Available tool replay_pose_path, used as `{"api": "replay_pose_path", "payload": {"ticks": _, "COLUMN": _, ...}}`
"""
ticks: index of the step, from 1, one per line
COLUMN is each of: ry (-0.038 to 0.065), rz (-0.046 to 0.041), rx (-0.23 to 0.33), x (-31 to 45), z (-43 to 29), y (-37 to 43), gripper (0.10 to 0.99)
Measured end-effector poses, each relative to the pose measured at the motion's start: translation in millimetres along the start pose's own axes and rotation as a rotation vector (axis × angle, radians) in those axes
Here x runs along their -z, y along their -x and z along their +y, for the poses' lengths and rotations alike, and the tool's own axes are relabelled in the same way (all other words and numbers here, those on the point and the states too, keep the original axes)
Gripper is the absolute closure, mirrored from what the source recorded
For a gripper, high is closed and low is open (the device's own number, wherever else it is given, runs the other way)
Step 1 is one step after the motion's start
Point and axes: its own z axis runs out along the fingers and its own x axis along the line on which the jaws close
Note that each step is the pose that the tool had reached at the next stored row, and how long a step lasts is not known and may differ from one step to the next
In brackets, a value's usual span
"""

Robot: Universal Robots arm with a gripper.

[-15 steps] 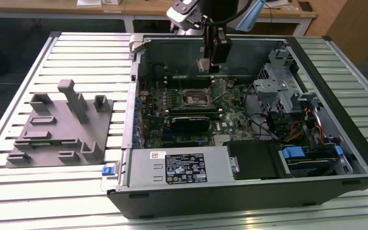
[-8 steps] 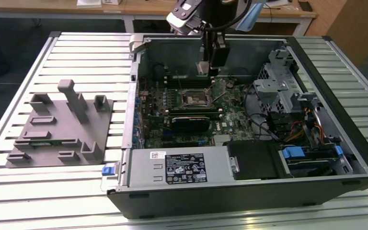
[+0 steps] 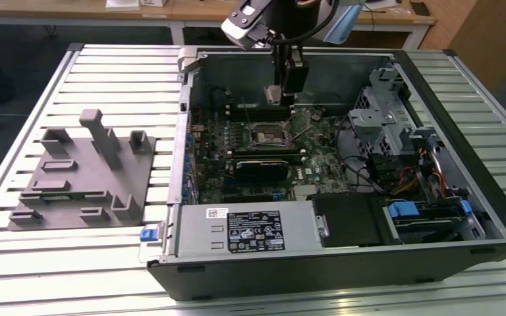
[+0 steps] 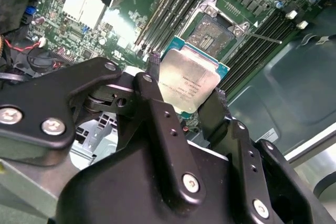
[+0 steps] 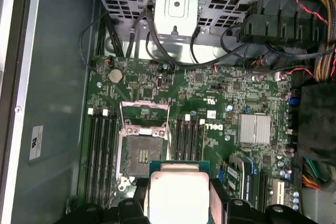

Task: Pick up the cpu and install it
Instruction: 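Place the cpu into insertion slot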

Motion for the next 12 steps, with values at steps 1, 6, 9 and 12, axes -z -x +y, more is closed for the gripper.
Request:
{"api": "replay_pose_path", "payload": {"ticks": 1, "ry": 0.000, "rz": -0.0002, "rx": 0.000, "x": 0.0, "z": -0.3, "y": 0.0, "gripper": 0.541}}
{"api": "replay_pose_path", "payload": {"ticks": 6, "ry": 0.000, "rz": 0.0000, "rx": -0.001, "x": -1.9, "z": -2.1, "y": -0.3, "gripper": 0.541}}
{"api": "replay_pose_path", "payload": {"ticks": 9, "ry": 0.000, "rz": 0.0000, "rx": -0.001, "x": -4.2, "z": -2.8, "y": -0.3, "gripper": 0.541}}
{"api": "replay_pose_path", "payload": {"ticks": 12, "ry": 0.000, "rz": -0.0001, "rx": -0.002, "x": -6.8, "z": -3.3, "y": -0.4, "gripper": 0.541}}
